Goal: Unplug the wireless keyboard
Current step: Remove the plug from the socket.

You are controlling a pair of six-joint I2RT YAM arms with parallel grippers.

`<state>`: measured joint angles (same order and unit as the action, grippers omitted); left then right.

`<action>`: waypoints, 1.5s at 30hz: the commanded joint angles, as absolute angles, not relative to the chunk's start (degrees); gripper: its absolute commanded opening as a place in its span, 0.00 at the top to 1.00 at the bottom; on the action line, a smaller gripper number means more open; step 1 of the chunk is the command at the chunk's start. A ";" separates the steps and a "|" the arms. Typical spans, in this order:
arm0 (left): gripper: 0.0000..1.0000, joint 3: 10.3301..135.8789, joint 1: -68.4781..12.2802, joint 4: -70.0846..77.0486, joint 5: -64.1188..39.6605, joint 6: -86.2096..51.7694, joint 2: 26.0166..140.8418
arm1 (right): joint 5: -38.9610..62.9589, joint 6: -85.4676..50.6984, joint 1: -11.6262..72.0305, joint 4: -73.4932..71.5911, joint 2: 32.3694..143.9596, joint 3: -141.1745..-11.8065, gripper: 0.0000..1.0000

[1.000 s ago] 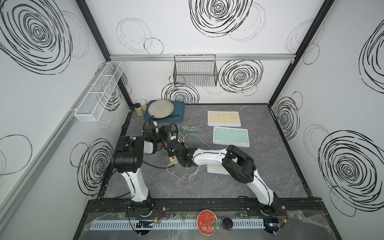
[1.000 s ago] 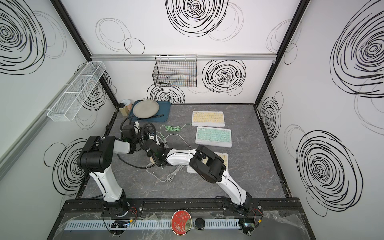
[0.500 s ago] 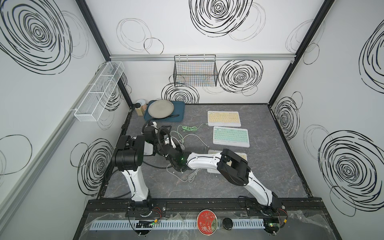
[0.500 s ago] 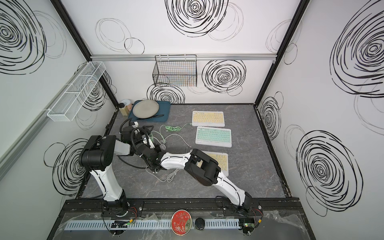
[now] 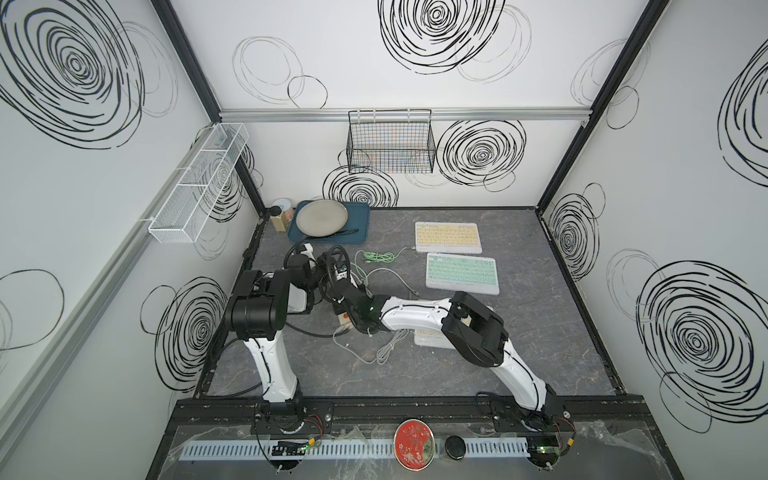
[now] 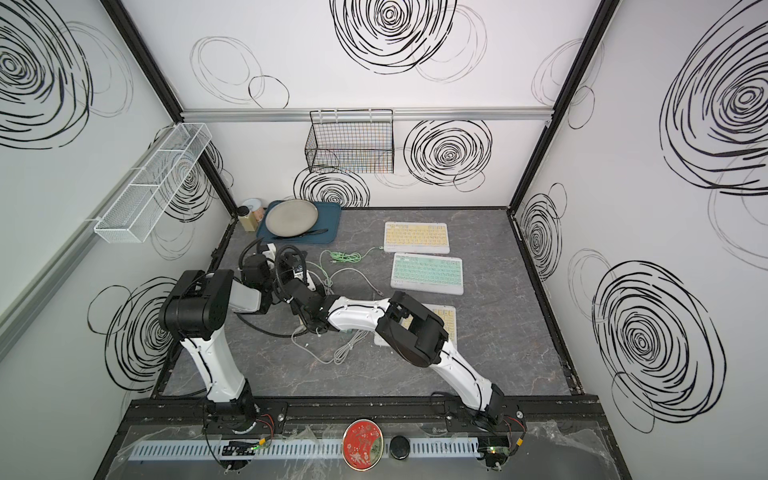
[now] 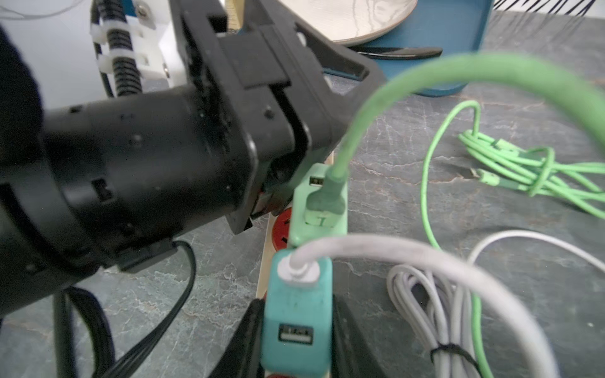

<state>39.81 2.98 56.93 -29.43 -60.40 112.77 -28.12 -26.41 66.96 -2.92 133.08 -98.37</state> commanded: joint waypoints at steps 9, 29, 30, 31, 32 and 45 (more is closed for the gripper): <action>0.43 36.17 2.11 45.59 -28.48 -61.93 119.43 | -23.90 -26.21 68.11 -4.63 133.35 -100.82 1.00; 0.43 35.77 2.46 48.16 -29.62 -63.72 121.10 | -26.94 -25.52 68.56 2.09 135.65 -107.22 1.00; 0.43 35.81 2.50 48.16 -29.69 -63.72 121.09 | -26.98 -26.09 68.36 2.51 135.76 -107.51 1.00; 0.43 35.79 2.50 48.16 -29.71 -63.72 121.11 | -25.96 -26.94 67.91 2.32 135.38 -106.92 1.00; 0.43 35.80 2.47 48.16 -29.66 -63.72 121.11 | -24.06 -27.64 67.49 0.60 134.31 -105.29 1.00; 0.43 35.68 2.55 48.28 -29.53 -64.00 121.10 | -26.96 -25.16 69.25 0.99 134.60 -106.11 1.00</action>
